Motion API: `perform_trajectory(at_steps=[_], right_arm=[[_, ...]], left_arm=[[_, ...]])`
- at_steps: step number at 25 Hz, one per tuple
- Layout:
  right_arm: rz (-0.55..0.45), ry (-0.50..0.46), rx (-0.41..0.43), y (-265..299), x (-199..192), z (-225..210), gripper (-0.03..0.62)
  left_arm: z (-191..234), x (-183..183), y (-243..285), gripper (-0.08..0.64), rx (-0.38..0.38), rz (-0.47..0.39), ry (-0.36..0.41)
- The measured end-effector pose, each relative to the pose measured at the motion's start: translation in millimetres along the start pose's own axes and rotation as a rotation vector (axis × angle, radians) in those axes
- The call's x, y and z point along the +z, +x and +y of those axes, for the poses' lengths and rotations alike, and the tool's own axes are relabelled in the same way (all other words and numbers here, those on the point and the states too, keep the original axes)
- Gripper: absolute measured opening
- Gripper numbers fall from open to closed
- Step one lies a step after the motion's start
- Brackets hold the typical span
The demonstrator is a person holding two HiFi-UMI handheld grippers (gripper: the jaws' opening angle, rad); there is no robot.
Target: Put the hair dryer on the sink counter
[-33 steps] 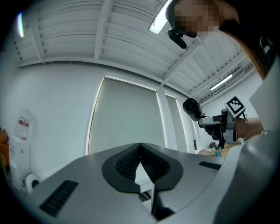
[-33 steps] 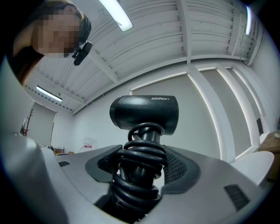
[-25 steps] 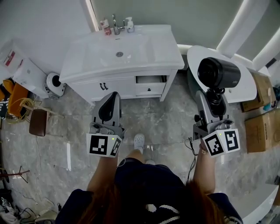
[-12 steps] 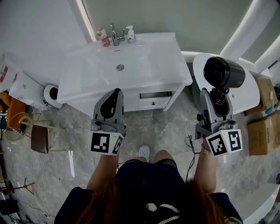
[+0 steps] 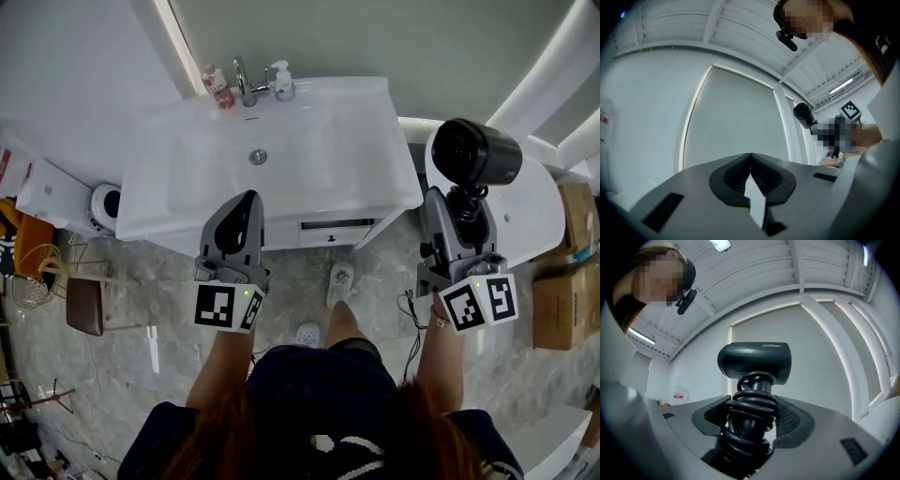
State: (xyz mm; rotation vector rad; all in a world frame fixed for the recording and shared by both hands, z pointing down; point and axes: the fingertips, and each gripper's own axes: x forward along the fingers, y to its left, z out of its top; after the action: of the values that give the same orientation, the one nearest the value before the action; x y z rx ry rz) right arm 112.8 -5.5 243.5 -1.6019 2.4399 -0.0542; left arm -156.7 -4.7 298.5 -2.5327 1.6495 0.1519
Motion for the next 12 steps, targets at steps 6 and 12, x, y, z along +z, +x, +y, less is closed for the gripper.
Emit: perform_trajectory(at_steps=[6,12], right_arm=[[0.007,-0.010,0.062,88.0,4.5,-54.4,0.291],[0.004,-0.020,0.119,168.4,15.7,-112.2,0.291]], left_arm=[[18.6,-3.0,88.3,0.018,0.047,-0.008,0.014],[30.4,-5.0,170.2,0.018,0.109,-0.019,0.024]])
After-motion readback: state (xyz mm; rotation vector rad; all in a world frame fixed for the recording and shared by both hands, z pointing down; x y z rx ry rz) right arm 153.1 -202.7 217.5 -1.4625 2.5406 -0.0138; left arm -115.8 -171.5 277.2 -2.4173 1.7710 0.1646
